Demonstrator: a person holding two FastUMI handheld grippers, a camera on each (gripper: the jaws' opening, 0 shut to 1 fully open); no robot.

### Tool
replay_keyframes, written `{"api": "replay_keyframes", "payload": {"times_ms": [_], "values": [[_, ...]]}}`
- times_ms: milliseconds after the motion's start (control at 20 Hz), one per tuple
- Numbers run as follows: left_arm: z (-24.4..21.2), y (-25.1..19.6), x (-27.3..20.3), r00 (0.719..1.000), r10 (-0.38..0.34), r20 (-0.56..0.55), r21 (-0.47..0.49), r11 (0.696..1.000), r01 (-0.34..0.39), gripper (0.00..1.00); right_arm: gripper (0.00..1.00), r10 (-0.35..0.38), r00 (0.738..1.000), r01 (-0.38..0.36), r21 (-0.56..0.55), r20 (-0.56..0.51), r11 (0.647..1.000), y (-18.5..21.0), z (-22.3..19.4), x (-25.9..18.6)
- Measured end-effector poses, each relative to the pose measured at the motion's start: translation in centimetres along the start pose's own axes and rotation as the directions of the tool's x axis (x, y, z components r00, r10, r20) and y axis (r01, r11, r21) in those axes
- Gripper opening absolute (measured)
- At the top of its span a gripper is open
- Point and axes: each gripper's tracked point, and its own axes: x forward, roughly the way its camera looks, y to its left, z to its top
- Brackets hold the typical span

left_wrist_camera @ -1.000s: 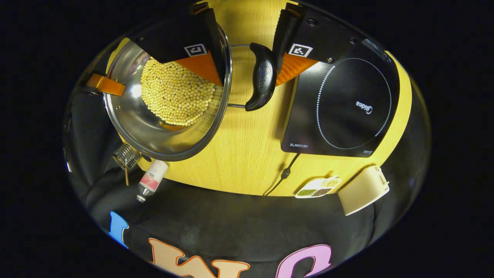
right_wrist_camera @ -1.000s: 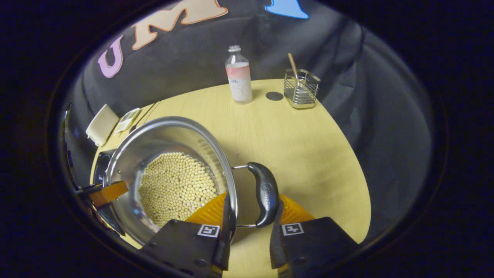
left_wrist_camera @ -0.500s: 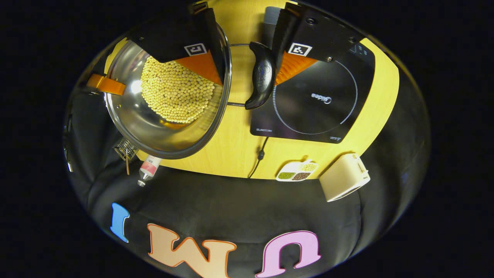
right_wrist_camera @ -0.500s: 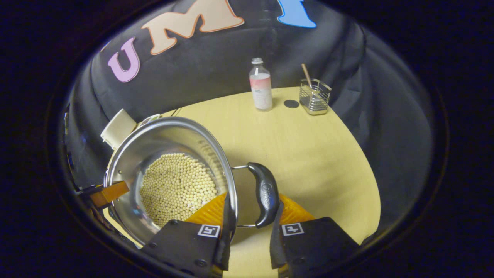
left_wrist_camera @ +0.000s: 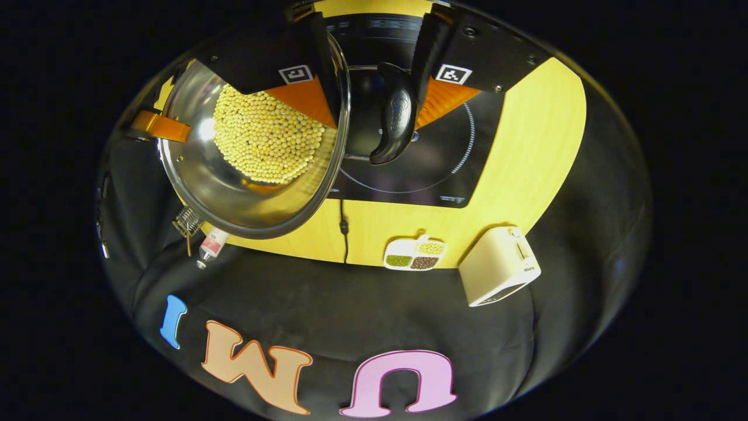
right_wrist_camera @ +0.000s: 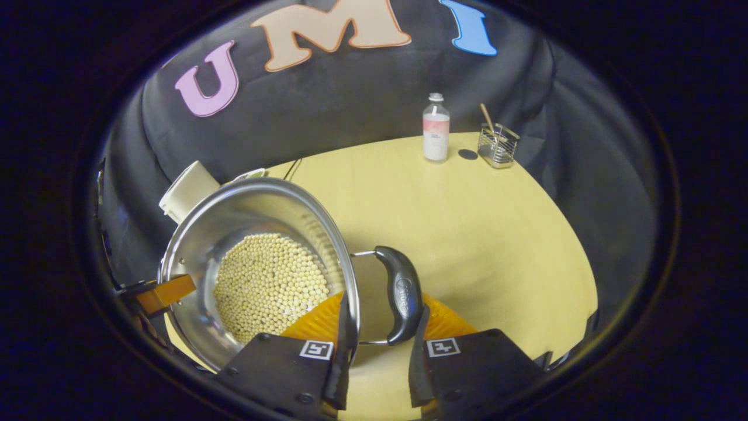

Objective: First push the handle of the pot to place it horizontally, then grasp the pot with both hands and set it on the induction cooktop.

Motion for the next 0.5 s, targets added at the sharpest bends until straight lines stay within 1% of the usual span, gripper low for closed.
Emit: {"api": "replay_keyframes", "payload": {"times_ms": [50,100,150,200,300,350,400,500], "values": [[0.0,1.1,0.0,1.000,-0.007,0.002,0.004,1.000,0.007,0.61,0.36,-0.008,1.000,0.008,0.005,0.003,1.000,0.3,0.0,0.0],[0.3,2.5,0.1,1.000,-0.013,0.004,0.007,1.000,0.013,0.61,0.43,-0.014,1.000,0.014,0.009,0.006,1.000,0.6,-0.1,-0.1],[0.4,3.5,0.0,1.000,-0.016,0.002,0.007,1.000,0.016,0.61,0.36,-0.019,1.000,0.019,0.011,0.005,1.000,0.8,-0.1,-0.1],[0.8,4.7,0.0,1.000,-0.016,0.004,0.004,1.000,0.016,0.61,0.36,-0.022,1.000,0.022,0.013,0.004,1.000,1.0,-0.1,-0.1],[1.3,6.6,0.3,1.000,-0.022,0.013,0.014,1.000,0.021,0.61,0.36,-0.025,1.000,0.025,0.002,0.003,1.000,-0.3,0.2,0.9],[0.9,7.5,0.2,1.000,-0.022,-0.003,0.012,1.000,0.022,0.63,0.43,-0.030,1.000,0.030,0.003,-0.005,1.000,-0.5,-0.1,0.9],[0.6,8.1,0.3,1.000,-0.022,-0.014,0.003,1.000,0.022,0.61,0.43,-0.033,0.999,0.033,-0.002,-0.011,0.999,-0.7,0.2,0.9],[0.7,9.1,0.6,1.000,-0.026,-0.015,-0.008,1.000,0.026,0.63,0.43,-0.037,0.999,0.037,-0.018,-0.007,0.999,-1.1,1.3,0.5]]}}
